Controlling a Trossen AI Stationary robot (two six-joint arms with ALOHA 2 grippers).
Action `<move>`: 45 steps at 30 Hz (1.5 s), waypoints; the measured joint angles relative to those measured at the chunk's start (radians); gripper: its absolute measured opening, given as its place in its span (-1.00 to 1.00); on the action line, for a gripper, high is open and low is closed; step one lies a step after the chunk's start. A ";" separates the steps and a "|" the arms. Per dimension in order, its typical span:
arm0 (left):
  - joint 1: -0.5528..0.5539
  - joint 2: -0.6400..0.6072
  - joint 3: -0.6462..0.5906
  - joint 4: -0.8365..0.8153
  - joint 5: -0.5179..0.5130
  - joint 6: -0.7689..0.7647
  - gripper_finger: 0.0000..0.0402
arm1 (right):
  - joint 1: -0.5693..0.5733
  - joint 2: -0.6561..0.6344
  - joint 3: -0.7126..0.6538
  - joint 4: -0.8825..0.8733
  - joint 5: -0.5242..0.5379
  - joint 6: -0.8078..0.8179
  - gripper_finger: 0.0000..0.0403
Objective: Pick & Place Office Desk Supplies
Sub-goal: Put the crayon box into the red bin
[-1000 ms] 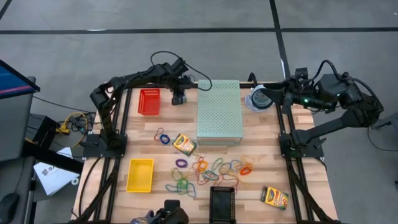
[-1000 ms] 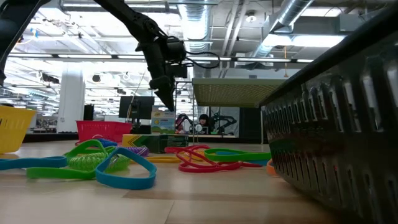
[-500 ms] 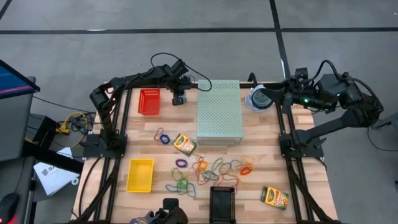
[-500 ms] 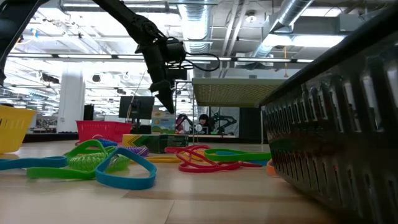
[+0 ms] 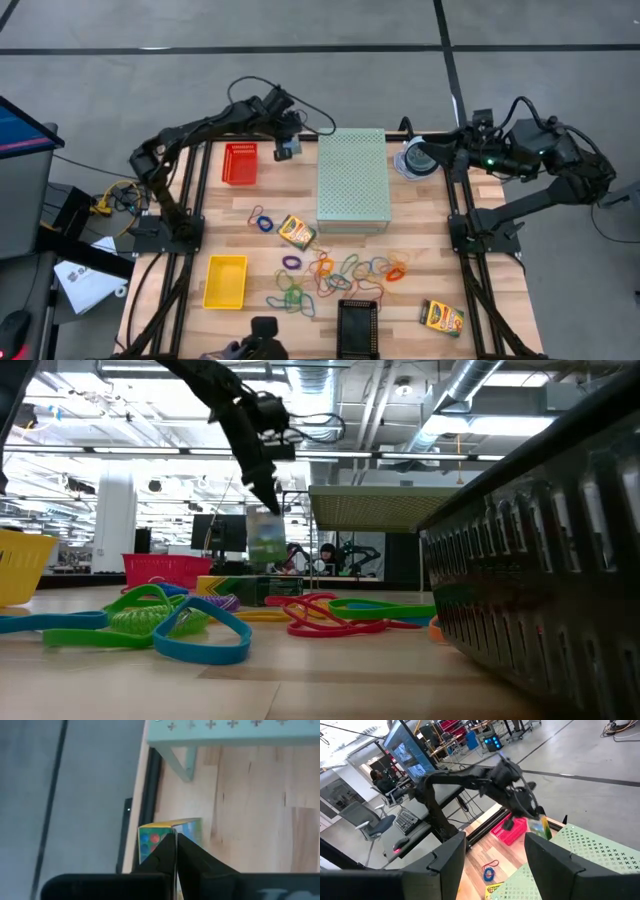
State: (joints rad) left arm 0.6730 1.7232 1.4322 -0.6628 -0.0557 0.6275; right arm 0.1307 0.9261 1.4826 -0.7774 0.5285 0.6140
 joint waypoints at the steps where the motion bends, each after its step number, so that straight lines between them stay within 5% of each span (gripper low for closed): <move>1: 0.005 -0.018 0.000 -0.014 -0.010 0.001 -1.00 | 0.000 0.006 0.000 0.002 0.000 0.000 0.00; 14: 0.088 -0.214 -0.007 -0.226 -0.116 0.028 -1.00 | 0.000 0.056 0.000 0.025 -0.007 -0.013 0.00; 21: 0.114 -0.319 -0.165 -0.254 -0.207 0.100 -1.00 | 0.035 0.061 0.000 0.107 -0.007 -0.062 0.00; 34: 0.111 -0.562 -0.534 0.029 -0.294 0.156 -1.00 | 0.080 0.062 0.000 0.238 -0.005 -0.089 0.00; 45: 0.124 -0.518 -0.614 0.219 -0.273 0.390 -1.00 | 0.080 0.061 0.000 0.311 -0.006 -0.091 0.00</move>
State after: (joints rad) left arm 0.7974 1.2055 0.8185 -0.4439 -0.3286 1.0177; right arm 0.2111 0.9874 1.4826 -0.4661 0.5224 0.5228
